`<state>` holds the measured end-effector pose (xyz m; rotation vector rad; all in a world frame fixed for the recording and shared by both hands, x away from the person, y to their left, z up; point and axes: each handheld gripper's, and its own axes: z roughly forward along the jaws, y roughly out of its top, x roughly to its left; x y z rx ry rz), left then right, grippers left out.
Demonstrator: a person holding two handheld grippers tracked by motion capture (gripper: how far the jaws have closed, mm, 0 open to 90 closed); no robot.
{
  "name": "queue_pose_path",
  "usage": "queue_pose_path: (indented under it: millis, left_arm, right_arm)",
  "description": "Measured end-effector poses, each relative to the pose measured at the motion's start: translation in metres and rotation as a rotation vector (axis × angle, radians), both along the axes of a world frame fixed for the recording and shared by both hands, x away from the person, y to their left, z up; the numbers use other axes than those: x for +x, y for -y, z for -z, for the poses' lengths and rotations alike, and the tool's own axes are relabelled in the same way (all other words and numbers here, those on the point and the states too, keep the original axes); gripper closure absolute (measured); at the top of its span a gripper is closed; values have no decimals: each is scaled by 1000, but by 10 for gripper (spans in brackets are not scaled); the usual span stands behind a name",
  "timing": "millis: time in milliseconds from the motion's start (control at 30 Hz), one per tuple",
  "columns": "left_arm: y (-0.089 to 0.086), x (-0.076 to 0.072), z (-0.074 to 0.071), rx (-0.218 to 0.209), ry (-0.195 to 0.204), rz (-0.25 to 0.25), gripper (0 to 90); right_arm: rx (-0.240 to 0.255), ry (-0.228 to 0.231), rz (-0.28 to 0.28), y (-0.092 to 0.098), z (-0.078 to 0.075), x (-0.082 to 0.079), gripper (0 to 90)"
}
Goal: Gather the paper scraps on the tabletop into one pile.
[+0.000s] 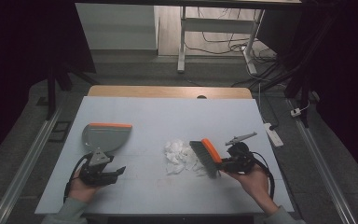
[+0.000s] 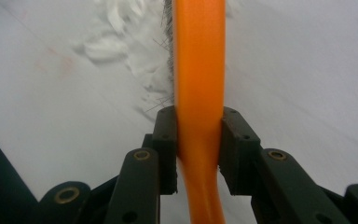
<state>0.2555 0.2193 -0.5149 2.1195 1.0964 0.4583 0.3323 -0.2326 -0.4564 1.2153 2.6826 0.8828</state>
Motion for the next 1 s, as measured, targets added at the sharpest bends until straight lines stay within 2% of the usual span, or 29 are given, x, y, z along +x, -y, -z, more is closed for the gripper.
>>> queue_pose_path:
  millis: [233, 367, 567, 667, 767, 1000]
  left_arm:
    - [-2, 0, 1, -5, -4, -7, 366]
    - [-3, 0, 1, -8, -3, -7, 366]
    - [-2, 0, 1, -5, -3, -4, 366]
    - [-1, 0, 0, -4, -3, -3, 366]
    - [-1, 0, 0, -4, -2, -5, 366]
    - [-2, 0, 0, -6, 1, -7, 366]
  right_arm:
    - [5, 26, -68, -44, 5, 19, 698]
    - [42, 52, -94, -52, -5, 20, 698]
    - [92, 112, -44, -27, -32, 16, 698]
    - [108, 128, -10, -12, -38, 16, 698]
    - [117, 131, 14, -1, -37, 16, 698]
    - [92, 140, 54, 18, -24, 19, 697]
